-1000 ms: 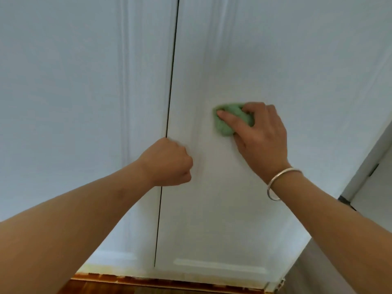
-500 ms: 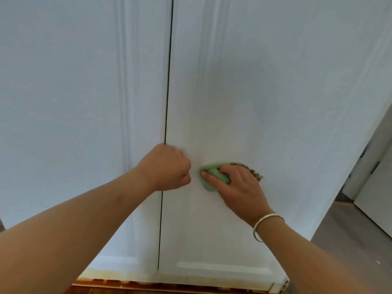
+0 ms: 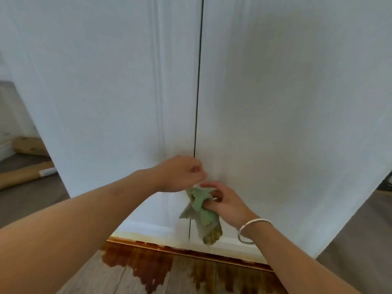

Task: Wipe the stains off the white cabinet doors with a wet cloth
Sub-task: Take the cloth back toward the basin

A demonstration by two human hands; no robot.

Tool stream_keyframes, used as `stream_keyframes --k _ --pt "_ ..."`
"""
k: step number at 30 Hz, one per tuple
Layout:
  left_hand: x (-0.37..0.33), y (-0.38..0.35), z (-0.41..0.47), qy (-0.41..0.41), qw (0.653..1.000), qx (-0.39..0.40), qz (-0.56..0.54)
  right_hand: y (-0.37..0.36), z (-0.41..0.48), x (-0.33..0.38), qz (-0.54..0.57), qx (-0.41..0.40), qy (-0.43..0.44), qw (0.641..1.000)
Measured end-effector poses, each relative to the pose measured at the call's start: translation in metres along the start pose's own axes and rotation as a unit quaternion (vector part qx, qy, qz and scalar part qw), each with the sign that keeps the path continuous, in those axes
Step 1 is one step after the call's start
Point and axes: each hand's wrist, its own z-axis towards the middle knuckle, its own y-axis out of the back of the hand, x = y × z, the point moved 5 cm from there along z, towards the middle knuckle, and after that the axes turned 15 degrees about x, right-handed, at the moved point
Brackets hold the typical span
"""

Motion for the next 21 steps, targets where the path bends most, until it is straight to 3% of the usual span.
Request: stream_keyframes --k 4,9,15,21 --pt "0.012 0.011 -0.046 0.035 0.986 0.077 -0.144 -0.043 0.012 0.036 0.232 0.052 -0.040 0.970" --pt "0.049 0.048 -0.130 0.132 0.957 0.029 -0.256 -0.099 0.017 0.098 0.275 0.142 -0.111 0.944" --pt "0.083 0.106 -0.240 0.228 0.847 -0.028 -0.479 -0.150 0.026 0.189 0.268 0.344 -0.159 0.886" --pt "0.095 0.172 -0.337 0.233 0.710 -0.153 -0.647 -0.205 0.047 0.308 0.258 0.438 -0.184 0.841"
